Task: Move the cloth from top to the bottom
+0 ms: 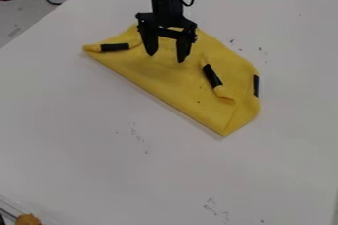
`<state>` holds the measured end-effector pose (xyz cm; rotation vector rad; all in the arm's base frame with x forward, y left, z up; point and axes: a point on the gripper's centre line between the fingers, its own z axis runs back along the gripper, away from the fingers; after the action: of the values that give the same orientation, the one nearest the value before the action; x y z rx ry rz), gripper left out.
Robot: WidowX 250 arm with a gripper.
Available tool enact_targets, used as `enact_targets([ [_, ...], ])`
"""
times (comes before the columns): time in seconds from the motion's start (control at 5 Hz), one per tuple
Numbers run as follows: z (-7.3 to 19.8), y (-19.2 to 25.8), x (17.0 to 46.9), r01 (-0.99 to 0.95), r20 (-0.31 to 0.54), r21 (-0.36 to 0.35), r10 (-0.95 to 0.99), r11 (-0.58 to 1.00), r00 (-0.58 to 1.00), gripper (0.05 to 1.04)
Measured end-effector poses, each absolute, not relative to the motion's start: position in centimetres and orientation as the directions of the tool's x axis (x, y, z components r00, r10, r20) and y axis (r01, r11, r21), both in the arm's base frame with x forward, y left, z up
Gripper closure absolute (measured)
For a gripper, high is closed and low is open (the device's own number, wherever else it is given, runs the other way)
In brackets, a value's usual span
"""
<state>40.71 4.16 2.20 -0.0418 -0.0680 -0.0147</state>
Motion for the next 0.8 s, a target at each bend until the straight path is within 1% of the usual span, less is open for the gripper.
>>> enact_targets([
  [0.2, 1.1, 4.5, 40.6, 0.001, 0.051, -0.051, 0.001, 0.999, 0.999, 0.083],
  [0.4, 0.6, 4.3, 39.7, -0.022, 0.049, -0.054, 0.025, 0.998, 0.999, 0.084],
  [0.6, 0.5, 4.0, 37.8, -0.050, 0.033, -0.039, 0.051, 0.998, 0.998, 0.084],
  [0.8, 0.4, 3.5, 35.8, -0.062, 0.004, -0.049, 0.063, 0.997, 0.998, 0.085],
])
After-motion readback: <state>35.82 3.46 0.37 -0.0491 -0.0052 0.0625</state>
